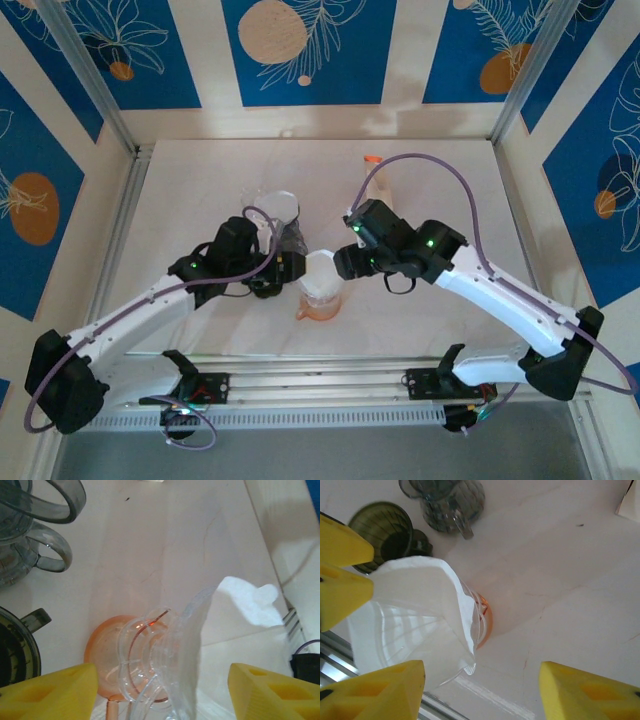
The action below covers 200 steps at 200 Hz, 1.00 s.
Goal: Place the coffee filter in the dripper
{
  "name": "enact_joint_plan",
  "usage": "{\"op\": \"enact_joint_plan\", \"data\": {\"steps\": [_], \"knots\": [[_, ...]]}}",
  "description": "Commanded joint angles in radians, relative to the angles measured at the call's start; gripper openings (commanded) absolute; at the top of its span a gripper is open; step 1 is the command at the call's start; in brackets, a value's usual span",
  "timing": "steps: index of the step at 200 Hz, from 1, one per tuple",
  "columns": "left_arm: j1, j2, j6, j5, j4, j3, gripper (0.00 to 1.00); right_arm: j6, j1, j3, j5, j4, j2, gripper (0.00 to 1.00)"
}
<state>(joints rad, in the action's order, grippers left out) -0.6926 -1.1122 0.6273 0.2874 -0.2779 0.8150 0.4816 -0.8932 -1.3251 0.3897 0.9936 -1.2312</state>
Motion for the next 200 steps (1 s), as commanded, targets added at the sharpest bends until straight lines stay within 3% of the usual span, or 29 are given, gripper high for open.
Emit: {"op": "enact_joint_plan", "data": {"steps": [1, 52, 101, 157, 200], "knots": [[-0.01, 0.04, 0.004, -0.003, -0.029, 0.051, 0.73, 0.0, 0.014, -0.038, 0.018, 0.008, 0.025, 0.62], [0.009, 0.17, -0.009, -0.13, -0.143, 0.016, 0.76, 0.004, 0.041, 0.063, -0.009, -0.062, 0.13, 0.61], [0.228, 0.235, -0.032, -0.084, -0.206, -0.119, 0.73, 0.039, 0.078, 0.14, -0.024, -0.054, 0.168, 0.61], [0.303, 0.148, -0.054, -0.135, -0.209, -0.17, 0.6, 0.092, 0.116, 0.262, -0.054, -0.071, 0.211, 0.61], [0.293, 0.172, -0.039, -0.072, -0.201, -0.18, 0.52, 0.109, 0.143, 0.324, -0.052, -0.071, 0.244, 0.6]]}}
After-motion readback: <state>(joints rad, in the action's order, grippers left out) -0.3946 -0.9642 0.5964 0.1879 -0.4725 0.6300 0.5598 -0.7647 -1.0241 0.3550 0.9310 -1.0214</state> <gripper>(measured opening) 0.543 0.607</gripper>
